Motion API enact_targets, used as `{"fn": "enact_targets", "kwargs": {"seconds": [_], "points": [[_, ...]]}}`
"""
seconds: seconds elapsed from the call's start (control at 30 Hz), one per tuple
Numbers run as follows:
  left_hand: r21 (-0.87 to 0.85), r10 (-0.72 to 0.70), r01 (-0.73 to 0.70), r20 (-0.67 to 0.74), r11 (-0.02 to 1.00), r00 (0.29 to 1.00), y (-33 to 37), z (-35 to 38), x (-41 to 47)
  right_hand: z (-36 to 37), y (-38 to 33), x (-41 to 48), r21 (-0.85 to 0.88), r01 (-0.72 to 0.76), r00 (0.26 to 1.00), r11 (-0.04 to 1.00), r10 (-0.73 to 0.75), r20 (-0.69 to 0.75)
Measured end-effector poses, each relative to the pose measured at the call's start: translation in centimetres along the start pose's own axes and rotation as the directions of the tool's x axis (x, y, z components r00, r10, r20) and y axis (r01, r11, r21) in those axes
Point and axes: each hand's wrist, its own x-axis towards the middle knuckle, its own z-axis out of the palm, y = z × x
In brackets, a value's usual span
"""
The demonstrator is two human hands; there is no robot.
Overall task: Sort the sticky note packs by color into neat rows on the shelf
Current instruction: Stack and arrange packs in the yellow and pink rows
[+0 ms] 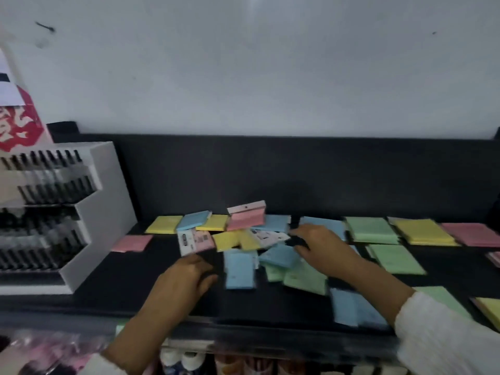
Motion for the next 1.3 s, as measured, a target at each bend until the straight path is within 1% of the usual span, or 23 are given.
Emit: {"fn": "enact_targets", "kwargs": {"seconds": [0.13,0.27,0.43,0.53,0.7,0.8,0.9,1.0,1.07,1.17,1.23,1.3], "points": [[0.006,-0.028,0.028,0.002,1.0,1.0,-6.5,-1.7,-0.1,2.9,-6.6,3.5,0.019,0.019,0.998,1.0,-0.02,0.056],[0.006,-0.024,0.024,0.011,1.0,1.0,-11.7,-2.2,0.5,5.4,-11.6,6.1,0.001,-0.007,0.996,1.0,0.007,0.085],[0.011,-0.048,0.047,0.08,0.999,0.996,-15.6,-2.3,1.9,8.0,-16.1,8.8,0.039,-0.048,0.988,0.998,0.042,0.146],[0.006,-0.076,0.075,0.095,0.997,0.993,-17.4,-1.8,2.6,9.4,-18.2,10.7,0.043,-0.076,0.987,0.996,0.069,0.147],[0.005,-0.118,0.118,0.084,0.993,0.99,-19.2,-0.5,2.8,11.6,-19.7,12.5,0.019,-0.164,0.968,0.986,0.158,0.194],[0.049,-0.182,0.178,0.103,0.983,0.978,-19.9,-0.1,2.8,12.6,-19.7,13.1,0.01,-0.238,0.957,0.971,0.233,0.17],[0.084,-0.235,0.226,0.117,0.97,0.965,-20.5,0.3,2.8,12.7,-19.9,13.6,-0.052,-0.243,0.957,0.969,0.248,0.149],[0.128,-0.201,0.19,0.078,0.973,0.977,-20.7,0.0,2.8,12.7,-20.5,13.5,-0.144,-0.218,0.963,0.965,0.237,0.128],[0.159,-0.16,0.147,0.068,0.976,0.985,-20.5,-0.3,2.7,12.7,-21.0,13.2,-0.164,-0.226,0.965,0.96,0.244,0.1],[0.159,-0.14,0.128,0.066,0.979,0.988,-20.4,-0.7,2.6,12.2,-21.1,12.3,-0.186,-0.215,0.97,0.959,0.232,0.073],[0.149,-0.135,0.124,0.065,0.981,0.989,-20.5,-0.8,2.6,11.5,-20.8,11.6,-0.152,-0.202,0.975,0.968,0.213,0.065],[0.146,-0.125,0.113,0.077,0.983,0.989,-20.5,-1.0,2.7,10.7,-20.4,10.8,-0.027,-0.223,0.974,0.974,0.224,0.039]]}}
